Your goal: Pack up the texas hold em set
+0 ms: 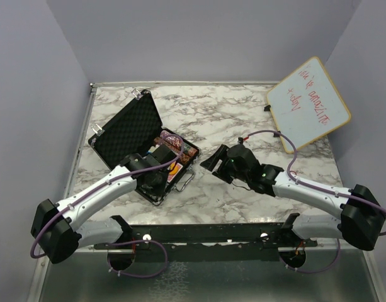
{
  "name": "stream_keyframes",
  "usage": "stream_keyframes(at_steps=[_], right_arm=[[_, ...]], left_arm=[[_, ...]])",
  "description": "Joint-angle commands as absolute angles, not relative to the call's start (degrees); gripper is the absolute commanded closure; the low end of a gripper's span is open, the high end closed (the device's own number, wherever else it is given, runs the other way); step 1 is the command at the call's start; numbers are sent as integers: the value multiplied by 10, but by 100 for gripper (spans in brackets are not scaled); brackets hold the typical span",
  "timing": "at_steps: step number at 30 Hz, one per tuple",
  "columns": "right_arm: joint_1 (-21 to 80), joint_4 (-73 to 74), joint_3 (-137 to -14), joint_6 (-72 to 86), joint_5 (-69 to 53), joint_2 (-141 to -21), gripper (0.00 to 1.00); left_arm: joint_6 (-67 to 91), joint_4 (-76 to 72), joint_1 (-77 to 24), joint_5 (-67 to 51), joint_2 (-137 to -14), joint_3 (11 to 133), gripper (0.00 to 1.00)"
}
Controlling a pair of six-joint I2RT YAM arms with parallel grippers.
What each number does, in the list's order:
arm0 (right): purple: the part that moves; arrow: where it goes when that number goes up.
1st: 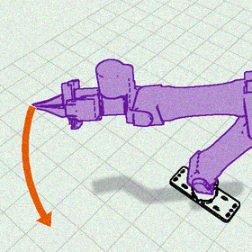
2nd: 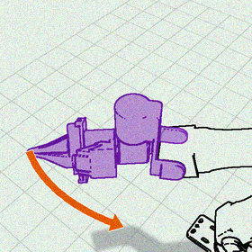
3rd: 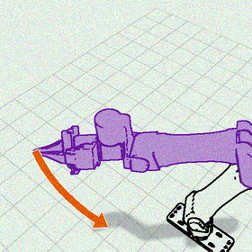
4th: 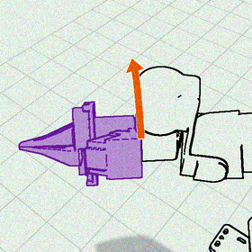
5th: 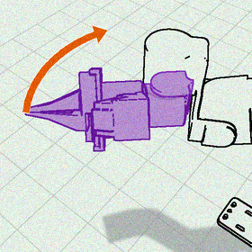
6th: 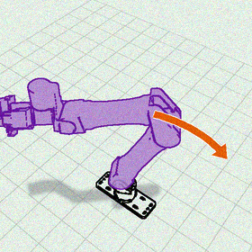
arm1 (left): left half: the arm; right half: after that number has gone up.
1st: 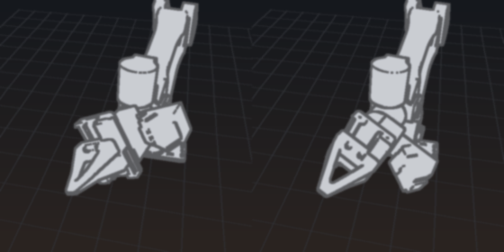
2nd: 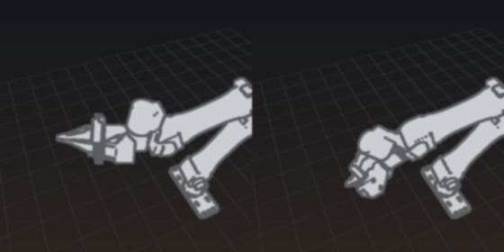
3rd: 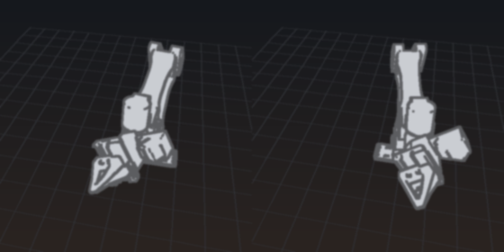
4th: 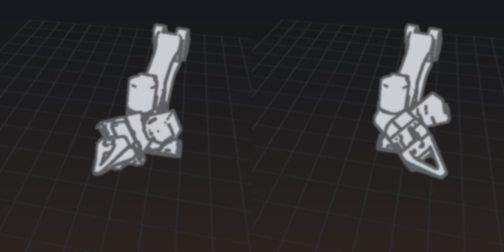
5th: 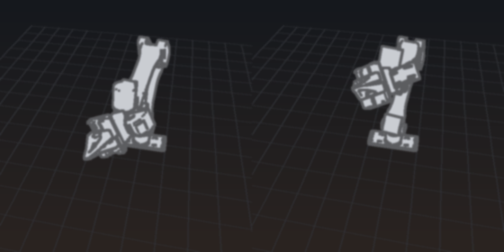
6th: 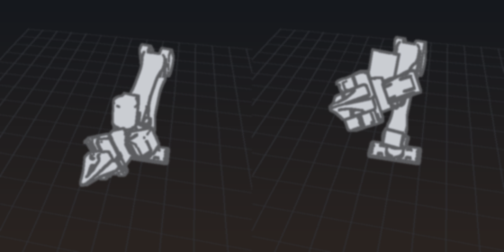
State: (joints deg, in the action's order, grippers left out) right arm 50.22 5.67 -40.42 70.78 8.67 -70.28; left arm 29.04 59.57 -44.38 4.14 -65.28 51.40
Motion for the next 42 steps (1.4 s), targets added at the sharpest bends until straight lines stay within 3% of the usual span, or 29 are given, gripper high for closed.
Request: stream_keyframes(at_steps=[1,18,24,38,42], right_arm=[[499,66,-407,694,90,-697,28],[489,85,-406,676,105,-676,28],[486,89,-406,671,105,-670,28],[484,90,-400,670,106,-661,28],[485,89,-398,667,105,-663,28]], left_arm=[[282,600,-447,60,-671,506,100],[297,591,-447,119,-734,525,100],[293,591,-448,136,-744,537,87],[286,611,-448,153,-758,541,86],[277,610,-450,139,-754,541,81]])
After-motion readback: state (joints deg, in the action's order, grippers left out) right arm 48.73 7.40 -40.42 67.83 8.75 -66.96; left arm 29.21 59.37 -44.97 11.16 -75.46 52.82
